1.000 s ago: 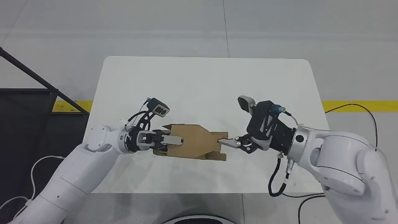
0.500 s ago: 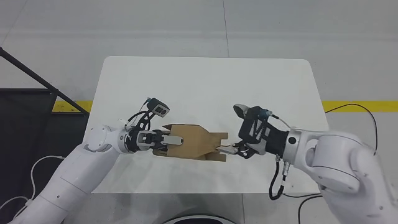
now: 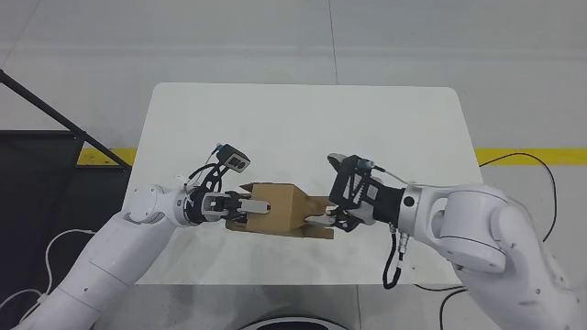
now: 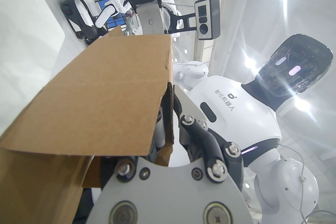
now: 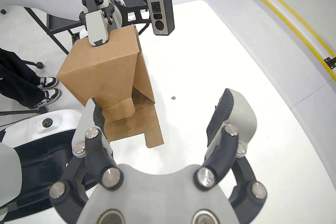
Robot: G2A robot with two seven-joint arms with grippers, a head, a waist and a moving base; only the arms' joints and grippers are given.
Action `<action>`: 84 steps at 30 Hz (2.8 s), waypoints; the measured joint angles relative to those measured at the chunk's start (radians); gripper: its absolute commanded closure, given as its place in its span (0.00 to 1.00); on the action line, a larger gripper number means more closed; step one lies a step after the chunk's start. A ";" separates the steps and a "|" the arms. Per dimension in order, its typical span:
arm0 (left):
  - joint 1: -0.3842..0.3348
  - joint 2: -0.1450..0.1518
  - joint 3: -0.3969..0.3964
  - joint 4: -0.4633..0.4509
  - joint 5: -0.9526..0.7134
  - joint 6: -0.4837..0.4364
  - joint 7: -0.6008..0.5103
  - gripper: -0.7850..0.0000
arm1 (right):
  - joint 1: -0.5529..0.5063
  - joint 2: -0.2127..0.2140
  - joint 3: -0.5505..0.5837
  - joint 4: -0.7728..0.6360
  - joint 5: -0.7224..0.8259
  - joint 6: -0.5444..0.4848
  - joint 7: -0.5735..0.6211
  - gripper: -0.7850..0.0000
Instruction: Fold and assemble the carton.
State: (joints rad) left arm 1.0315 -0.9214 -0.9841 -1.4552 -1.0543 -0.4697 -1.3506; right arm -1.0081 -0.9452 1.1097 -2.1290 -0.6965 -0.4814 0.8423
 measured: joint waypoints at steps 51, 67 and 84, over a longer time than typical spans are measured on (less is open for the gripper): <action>0.000 0.000 0.000 0.000 0.000 0.000 0.000 1.00 | 0.083 -0.038 -0.109 0.075 -0.016 0.013 -0.018 0.00; 0.000 0.000 0.000 0.000 0.000 0.000 0.000 1.00 | -0.132 0.008 0.169 -0.018 0.007 -0.007 -0.087 0.00; 0.000 0.000 0.000 0.000 0.000 0.000 0.000 1.00 | -0.412 0.039 0.364 0.017 0.083 -0.114 -0.106 0.00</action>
State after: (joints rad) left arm 1.0315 -0.9214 -0.9841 -1.4552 -1.0543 -0.4697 -1.3506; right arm -1.4200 -0.9065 1.4738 -2.1123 -0.6132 -0.5951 0.7364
